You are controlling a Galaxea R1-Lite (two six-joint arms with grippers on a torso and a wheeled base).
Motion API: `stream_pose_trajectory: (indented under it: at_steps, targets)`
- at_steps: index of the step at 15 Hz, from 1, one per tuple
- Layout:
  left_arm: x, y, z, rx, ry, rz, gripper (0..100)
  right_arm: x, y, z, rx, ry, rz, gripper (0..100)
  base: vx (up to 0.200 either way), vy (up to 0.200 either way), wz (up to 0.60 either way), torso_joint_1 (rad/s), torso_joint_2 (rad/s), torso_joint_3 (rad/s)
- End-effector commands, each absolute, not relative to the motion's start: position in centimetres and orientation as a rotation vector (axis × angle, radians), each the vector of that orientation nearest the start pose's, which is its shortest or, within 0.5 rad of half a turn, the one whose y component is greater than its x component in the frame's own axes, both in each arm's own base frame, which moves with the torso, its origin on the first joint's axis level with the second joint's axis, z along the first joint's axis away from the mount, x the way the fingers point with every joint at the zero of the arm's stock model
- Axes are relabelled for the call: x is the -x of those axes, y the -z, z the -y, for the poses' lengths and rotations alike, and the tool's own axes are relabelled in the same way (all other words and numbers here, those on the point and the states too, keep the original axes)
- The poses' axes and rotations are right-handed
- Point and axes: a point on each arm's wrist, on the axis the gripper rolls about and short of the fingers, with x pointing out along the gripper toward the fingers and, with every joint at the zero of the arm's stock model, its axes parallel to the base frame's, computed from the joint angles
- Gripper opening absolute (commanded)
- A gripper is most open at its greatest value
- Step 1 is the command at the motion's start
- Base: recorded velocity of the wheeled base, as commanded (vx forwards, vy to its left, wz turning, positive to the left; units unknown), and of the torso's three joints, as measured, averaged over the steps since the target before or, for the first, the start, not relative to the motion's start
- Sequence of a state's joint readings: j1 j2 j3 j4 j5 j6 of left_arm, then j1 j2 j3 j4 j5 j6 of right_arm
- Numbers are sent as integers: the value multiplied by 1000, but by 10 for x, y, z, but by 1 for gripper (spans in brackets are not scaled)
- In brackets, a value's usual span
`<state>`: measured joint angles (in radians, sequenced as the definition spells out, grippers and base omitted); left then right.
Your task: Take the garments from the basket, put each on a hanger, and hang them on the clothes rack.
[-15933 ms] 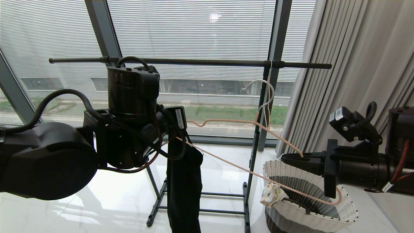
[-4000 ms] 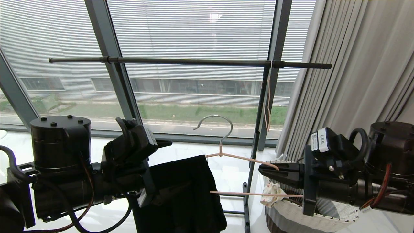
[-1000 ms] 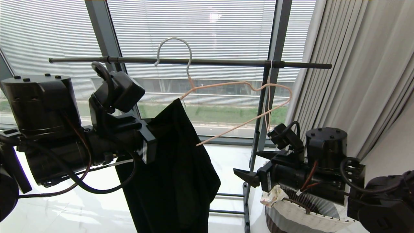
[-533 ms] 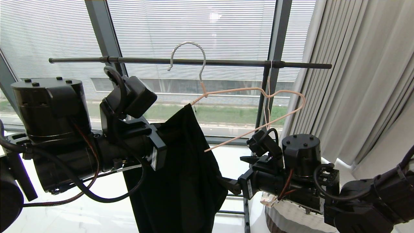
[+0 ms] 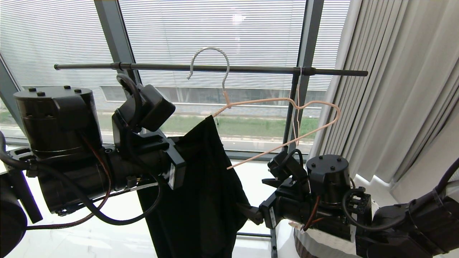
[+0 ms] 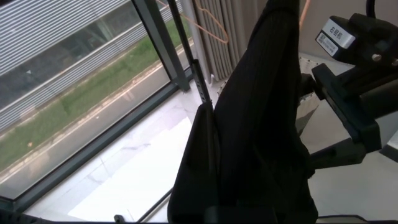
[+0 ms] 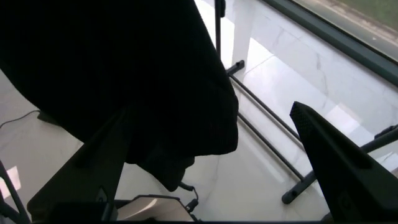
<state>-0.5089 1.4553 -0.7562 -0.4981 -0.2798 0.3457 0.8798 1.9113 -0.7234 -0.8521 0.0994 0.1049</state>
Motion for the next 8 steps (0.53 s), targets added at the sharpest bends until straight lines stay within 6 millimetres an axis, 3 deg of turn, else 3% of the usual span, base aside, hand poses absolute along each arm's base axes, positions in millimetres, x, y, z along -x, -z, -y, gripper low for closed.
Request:
stream_pose_trajectory:
  at_steps: [1, 8]
  targets:
    - [-214, -223, 126, -350, 809, -70, 0, -206, -113, -257, 43, -960, -382, 100, 0, 0, 0, 0, 0, 0]
    - [-213, -223, 126, -353, 802, -70, 0, -199, -110, -260, 77, -985, -381, 100, 0, 0, 0, 0, 0, 0]
